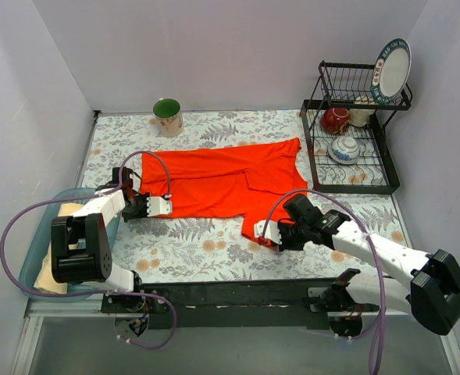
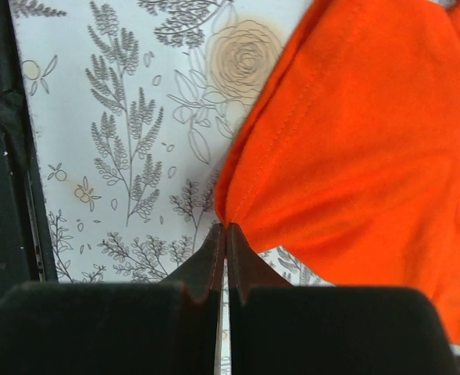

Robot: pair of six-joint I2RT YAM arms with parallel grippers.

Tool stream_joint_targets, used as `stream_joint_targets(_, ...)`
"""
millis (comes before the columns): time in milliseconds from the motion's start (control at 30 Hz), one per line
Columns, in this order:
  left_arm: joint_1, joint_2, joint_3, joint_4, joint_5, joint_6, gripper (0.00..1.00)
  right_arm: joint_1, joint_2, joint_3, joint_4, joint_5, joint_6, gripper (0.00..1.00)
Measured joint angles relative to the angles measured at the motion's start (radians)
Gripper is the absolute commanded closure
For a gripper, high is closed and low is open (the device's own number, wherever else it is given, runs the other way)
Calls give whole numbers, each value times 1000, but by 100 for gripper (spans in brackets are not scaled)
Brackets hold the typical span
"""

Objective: Roll the t-shirts
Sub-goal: Fold the T-shirt at the center of the board.

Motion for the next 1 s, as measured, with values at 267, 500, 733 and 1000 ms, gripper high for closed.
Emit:
stream_joint_targets(267,0,16,42,-63,11,-33,100,-64,-56,116,-48,41,97,99)
stream_joint_targets(500,-4,17,79,-142,28,-90,100,-90,-116,217,-80,101,171,99)
stream_joint_targets(733,-15,44,185,-180,62,-207,100,-180,-95,274,-72,179,183,99)
stream_joint_targets(1000,-15,72,293,-178,85,-324,100,-263,-5,349,-6,210,179,99)
